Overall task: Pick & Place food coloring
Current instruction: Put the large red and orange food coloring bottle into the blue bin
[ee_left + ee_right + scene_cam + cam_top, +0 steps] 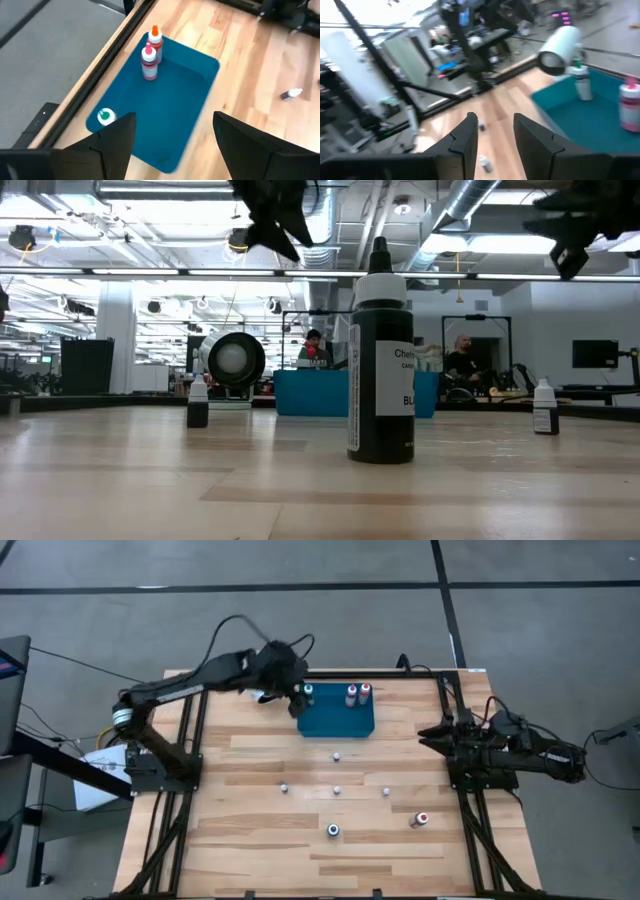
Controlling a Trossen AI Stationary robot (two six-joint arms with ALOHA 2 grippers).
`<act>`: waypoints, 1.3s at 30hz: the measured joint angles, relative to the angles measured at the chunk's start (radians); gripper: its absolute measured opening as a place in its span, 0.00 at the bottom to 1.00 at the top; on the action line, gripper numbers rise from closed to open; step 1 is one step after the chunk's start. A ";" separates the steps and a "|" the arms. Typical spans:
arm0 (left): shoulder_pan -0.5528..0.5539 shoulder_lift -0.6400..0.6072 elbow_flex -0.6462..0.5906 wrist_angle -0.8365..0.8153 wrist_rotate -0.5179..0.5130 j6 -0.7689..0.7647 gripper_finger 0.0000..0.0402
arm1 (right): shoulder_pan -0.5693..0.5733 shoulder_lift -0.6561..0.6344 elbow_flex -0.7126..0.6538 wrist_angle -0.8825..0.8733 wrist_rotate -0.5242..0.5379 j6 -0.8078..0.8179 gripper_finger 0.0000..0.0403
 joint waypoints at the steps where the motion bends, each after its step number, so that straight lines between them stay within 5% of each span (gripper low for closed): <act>1: -0.023 -0.036 -0.043 0.032 -0.020 -0.026 0.64 | 0.004 0.000 0.000 0.010 -0.016 0.000 0.28; 12: -0.297 -0.407 -0.540 0.357 -0.194 -0.322 0.64 | 0.145 0.032 0.009 0.175 -0.036 0.000 0.24; 21: -0.529 -0.530 -0.769 0.451 -0.452 -0.530 0.64 | 0.303 0.318 0.210 0.161 -0.032 -0.060 0.24; 28: -0.648 -0.530 -0.856 0.523 -0.550 -0.625 0.64 | 0.421 0.555 0.421 -0.121 -0.021 -0.064 0.24; 39: -0.762 -0.530 -0.955 0.559 -0.681 -0.744 0.64 | 0.627 0.744 0.602 -0.550 -0.026 0.286 0.24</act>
